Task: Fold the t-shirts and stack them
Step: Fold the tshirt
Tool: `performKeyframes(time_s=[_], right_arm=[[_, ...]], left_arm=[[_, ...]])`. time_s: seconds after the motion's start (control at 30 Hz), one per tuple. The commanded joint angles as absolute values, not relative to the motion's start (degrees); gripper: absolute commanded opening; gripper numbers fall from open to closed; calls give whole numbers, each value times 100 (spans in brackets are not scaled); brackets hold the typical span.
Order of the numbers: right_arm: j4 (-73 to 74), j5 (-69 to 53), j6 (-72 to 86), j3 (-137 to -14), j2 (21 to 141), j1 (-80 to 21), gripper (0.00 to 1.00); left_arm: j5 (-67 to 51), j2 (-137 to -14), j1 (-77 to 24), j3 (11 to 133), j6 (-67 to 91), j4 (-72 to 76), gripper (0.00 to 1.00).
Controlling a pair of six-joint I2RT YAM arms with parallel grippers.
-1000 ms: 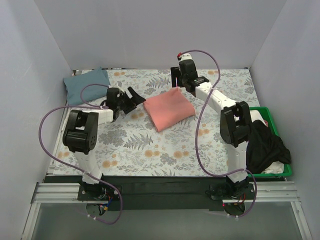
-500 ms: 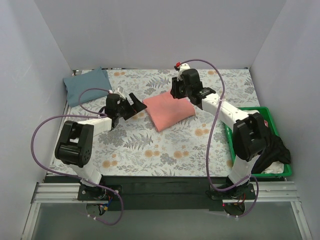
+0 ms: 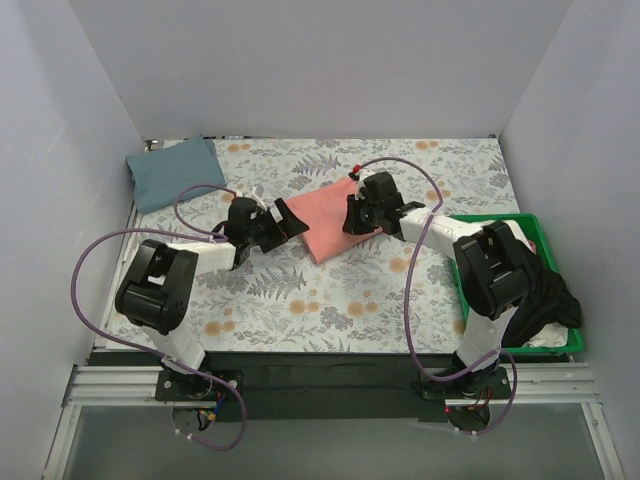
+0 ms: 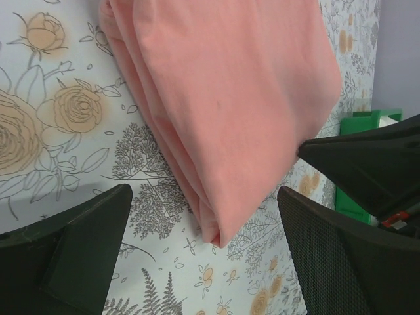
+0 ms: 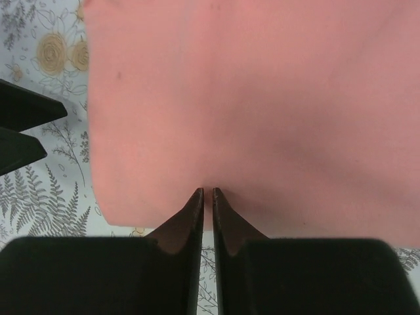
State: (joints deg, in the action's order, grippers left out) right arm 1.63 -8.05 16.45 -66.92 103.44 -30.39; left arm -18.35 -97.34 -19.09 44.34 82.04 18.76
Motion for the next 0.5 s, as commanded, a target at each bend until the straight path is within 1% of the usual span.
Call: performKeyframes(time_s=[0.0,0.3,0.47], right_arm=[[-237,-1002,1784,-6522,10538,-3023,14],[-70,-440,1872,-6082,10582,-3015,9],[-44,-448,1846,-5968,10503,-3006,6]], left_arm=[[-1705,-9782,-2056,4368,8314,2030,93],[-1582,-10072,-2258,4368,8622,2022,93],[-1232,-10309,-2355,4509,8754,1899,92]])
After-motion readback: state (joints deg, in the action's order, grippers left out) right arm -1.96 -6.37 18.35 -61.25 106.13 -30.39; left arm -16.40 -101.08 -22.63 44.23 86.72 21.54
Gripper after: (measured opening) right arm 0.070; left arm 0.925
